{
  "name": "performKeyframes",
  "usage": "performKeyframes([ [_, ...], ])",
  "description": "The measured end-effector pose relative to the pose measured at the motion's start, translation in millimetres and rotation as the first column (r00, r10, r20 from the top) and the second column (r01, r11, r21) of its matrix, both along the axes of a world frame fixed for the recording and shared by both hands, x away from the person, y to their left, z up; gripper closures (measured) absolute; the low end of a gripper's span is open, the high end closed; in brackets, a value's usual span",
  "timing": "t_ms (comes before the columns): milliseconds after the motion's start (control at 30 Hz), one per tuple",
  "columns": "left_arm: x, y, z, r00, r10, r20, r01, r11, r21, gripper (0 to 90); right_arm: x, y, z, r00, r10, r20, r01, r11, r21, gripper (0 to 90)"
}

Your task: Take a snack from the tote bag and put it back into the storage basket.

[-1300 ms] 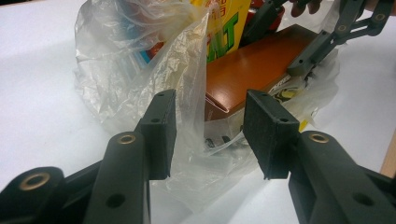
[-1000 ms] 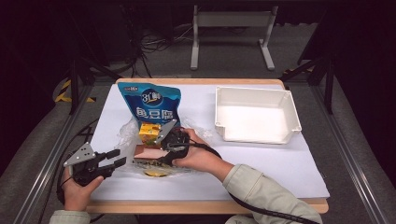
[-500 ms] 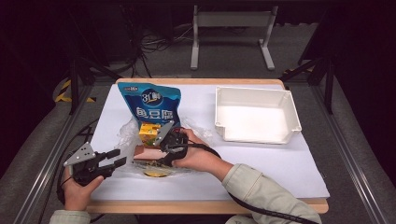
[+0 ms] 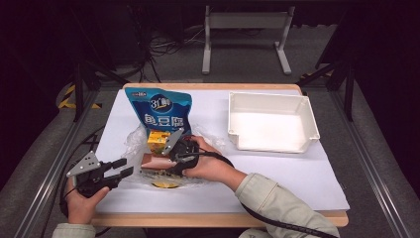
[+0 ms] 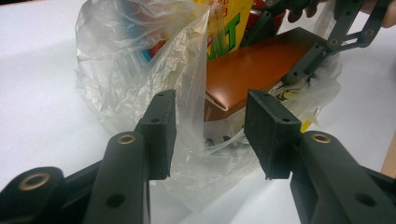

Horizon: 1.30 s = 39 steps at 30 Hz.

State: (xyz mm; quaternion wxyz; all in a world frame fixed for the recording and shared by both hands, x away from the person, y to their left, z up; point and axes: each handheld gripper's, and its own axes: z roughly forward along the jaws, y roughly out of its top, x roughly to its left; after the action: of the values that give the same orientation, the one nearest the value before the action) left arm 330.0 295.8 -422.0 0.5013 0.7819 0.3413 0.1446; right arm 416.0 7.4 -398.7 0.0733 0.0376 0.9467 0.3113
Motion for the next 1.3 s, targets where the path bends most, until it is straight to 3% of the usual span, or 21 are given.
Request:
performKeyframes([
  [367,0.2,0.2,0.1,1.0000,0.004,0.000,-0.004,1.0000,-0.002,54.6,-0.6,-8.6,21.5,1.0000,0.003,0.005,-0.003,0.997,0.074,43.6],
  [733,1.8,-3.8,-0.8,1.0000,-0.006,-0.007,0.006,1.0000,0.007,54.4,-4.7,-16.0,47.0,0.9999,0.005,0.014,-0.008,0.985,0.173,43.6],
  [1300,1.9,-4.1,-0.5,1.0000,-0.008,-0.003,0.008,1.0000,0.006,54.1,-12.0,-26.5,84.6,0.9986,0.024,0.047,-0.034,0.973,0.228,43.4],
])
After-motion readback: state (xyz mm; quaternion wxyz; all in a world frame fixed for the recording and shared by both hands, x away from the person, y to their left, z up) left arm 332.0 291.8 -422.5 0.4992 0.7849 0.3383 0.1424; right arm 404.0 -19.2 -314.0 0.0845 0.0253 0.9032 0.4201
